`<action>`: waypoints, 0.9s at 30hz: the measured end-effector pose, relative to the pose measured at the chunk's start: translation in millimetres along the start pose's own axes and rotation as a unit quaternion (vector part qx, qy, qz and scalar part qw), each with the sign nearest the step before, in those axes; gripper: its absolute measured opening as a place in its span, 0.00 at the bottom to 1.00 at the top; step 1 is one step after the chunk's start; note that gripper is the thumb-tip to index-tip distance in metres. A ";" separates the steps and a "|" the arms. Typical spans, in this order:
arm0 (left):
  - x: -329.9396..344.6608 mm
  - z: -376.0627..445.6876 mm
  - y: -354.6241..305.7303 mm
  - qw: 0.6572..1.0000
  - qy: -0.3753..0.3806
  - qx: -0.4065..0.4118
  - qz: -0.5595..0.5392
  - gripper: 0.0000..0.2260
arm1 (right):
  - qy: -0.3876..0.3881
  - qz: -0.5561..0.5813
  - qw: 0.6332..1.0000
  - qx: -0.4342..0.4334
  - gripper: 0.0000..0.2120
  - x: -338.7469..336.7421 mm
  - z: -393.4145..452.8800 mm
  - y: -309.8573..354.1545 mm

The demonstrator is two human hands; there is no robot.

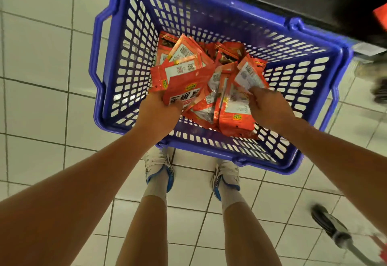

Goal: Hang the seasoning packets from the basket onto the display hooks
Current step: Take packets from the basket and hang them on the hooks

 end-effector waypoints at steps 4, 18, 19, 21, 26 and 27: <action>-30.8 -17.4 -23.5 0.999 -0.017 -0.019 -0.035 0.06 | 0.054 0.071 0.996 -0.023 0.12 -77.6 -13.3 46.1; -137.8 -160.2 -195.1 0.963 0.078 0.113 -0.230 0.05 | 0.025 0.353 0.933 -0.071 0.03 -314.8 -96.2 182.4; -148.6 -173.5 -207.2 0.960 0.076 0.124 -0.240 0.05 | 0.016 0.358 0.930 -0.076 0.04 -330.8 -106.5 192.2; -170.9 -203.7 -230.5 0.956 0.074 0.144 -0.246 0.04 | 0.000 0.367 0.925 -0.093 0.09 -363.4 -130.1 214.3; -242.9 -294.5 -292.1 0.942 0.045 0.189 -0.274 0.12 | -0.058 0.421 0.895 -0.134 0.10 -462.0 -213.1 270.6; -259.3 -314.1 -305.2 0.938 0.043 0.202 -0.278 0.13 | -0.080 0.437 0.885 -0.138 0.06 -484.1 -232.4 281.6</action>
Point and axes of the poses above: each hand's wrist, its own z-axis towards the middle knuckle, its own x-axis out of the palm, y = z × x, the point moved 7 cm from there along z, towards the middle knuckle, and after that the axes turned 11 degrees about z, right-handed, at the moved point
